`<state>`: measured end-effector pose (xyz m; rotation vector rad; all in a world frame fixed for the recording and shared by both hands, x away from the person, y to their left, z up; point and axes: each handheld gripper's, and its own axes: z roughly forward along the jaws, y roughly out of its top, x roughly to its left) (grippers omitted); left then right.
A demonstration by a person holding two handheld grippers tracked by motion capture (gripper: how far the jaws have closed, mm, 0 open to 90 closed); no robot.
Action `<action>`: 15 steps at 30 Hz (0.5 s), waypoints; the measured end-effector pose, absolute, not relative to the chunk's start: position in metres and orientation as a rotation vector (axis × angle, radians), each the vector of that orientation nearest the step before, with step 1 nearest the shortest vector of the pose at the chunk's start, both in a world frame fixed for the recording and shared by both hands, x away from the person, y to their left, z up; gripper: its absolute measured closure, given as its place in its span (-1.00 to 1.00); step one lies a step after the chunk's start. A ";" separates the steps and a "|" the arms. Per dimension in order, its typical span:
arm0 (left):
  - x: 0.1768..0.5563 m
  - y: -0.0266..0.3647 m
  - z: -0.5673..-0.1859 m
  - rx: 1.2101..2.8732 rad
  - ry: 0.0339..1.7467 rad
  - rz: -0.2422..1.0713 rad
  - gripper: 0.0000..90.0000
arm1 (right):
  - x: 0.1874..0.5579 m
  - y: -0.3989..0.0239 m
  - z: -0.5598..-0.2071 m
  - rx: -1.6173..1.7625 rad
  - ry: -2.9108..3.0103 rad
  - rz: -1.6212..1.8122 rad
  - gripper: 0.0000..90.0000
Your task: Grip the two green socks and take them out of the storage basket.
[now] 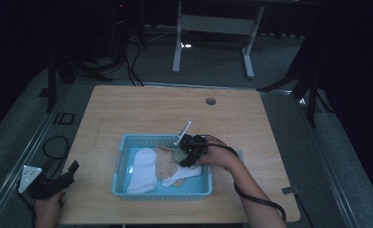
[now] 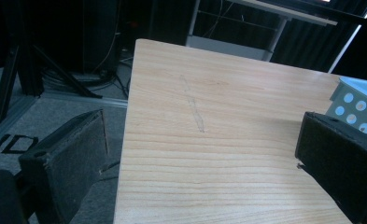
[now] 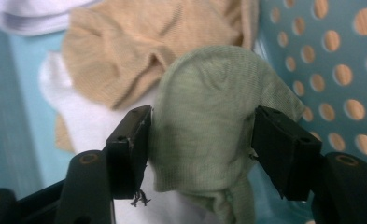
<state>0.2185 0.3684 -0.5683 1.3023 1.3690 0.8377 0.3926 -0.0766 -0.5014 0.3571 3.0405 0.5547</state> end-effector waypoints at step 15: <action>0.219 0.368 -0.568 1.303 1.371 0.838 -0.95 | 0.387 -0.078 -0.490 0.297 3.060 0.576 0.67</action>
